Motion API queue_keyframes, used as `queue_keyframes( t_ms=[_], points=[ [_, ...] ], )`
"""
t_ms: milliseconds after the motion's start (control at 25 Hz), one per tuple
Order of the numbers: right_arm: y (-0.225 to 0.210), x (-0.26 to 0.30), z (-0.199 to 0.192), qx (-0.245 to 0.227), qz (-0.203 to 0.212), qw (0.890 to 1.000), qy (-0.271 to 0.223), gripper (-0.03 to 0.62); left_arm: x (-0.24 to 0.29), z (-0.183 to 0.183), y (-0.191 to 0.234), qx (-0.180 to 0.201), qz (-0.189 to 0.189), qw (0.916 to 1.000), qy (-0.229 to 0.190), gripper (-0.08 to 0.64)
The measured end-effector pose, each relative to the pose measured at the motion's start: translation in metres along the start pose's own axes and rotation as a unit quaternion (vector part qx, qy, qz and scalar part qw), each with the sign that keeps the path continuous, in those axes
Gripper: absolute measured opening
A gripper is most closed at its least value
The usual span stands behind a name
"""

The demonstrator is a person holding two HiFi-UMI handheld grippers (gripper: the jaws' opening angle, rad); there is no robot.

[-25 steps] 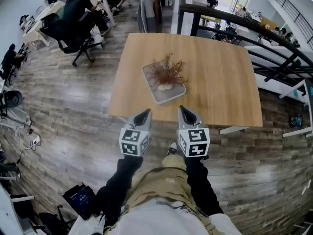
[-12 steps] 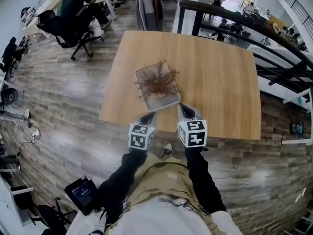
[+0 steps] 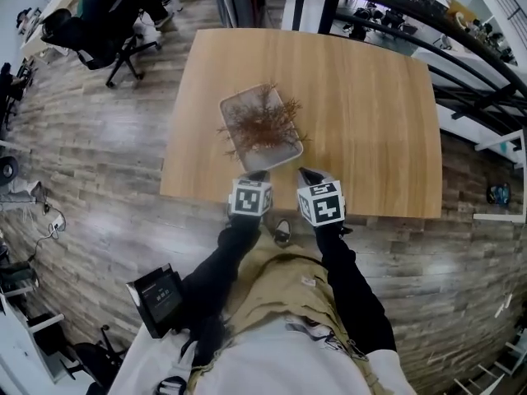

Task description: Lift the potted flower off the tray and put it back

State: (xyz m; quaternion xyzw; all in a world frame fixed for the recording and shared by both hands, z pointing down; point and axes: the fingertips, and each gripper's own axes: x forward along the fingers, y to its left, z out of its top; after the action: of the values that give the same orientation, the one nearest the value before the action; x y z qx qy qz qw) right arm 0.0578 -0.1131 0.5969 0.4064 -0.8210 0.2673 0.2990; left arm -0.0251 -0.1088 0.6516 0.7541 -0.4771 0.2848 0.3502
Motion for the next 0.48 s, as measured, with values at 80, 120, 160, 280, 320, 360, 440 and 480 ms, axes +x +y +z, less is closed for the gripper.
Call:
queue_keyframes(
  t_ms=[80, 120, 160, 280, 320, 360, 440, 480],
  points=[
    [-0.005, 0.006, -0.003, -0.001, 0.002, 1.000, 0.009, 0.005, 0.014, 0.003, 0.003, -0.001, 0.004, 1.0000, 0.007, 0.003],
    [-0.008, 0.010, -0.002, -0.002, 0.003, 1.000, 0.012, 0.005, 0.021, 0.005, 0.006, 0.000, 0.005, 1.0000, 0.009, 0.003],
    [-0.010, 0.015, -0.001, -0.003, 0.003, 1.000, 0.016, 0.005, 0.026, 0.007, 0.009, 0.001, 0.005, 0.9999, 0.009, 0.003],
    [-0.015, 0.032, 0.001, -0.003, 0.003, 1.000, 0.028, 0.005, 0.040, 0.011, 0.021, 0.005, 0.011, 0.9999, 0.011, 0.003],
    [-0.016, 0.037, 0.001, -0.002, 0.003, 0.999, 0.033, 0.005, 0.044, 0.012, 0.025, 0.005, 0.014, 0.9998, 0.013, 0.003],
    [-0.018, 0.043, 0.002, -0.001, 0.005, 0.999, 0.038, 0.005, 0.047, 0.014, 0.028, 0.005, 0.017, 0.9997, 0.017, 0.003],
    [-0.019, 0.053, 0.004, -0.001, 0.009, 0.999, 0.046, 0.005, 0.053, 0.018, 0.035, 0.002, 0.019, 0.9996, 0.023, 0.003],
    [-0.020, 0.058, 0.006, 0.000, 0.012, 0.999, 0.048, 0.005, 0.057, 0.021, 0.037, -0.001, 0.017, 0.9996, 0.024, 0.003]
  ],
)
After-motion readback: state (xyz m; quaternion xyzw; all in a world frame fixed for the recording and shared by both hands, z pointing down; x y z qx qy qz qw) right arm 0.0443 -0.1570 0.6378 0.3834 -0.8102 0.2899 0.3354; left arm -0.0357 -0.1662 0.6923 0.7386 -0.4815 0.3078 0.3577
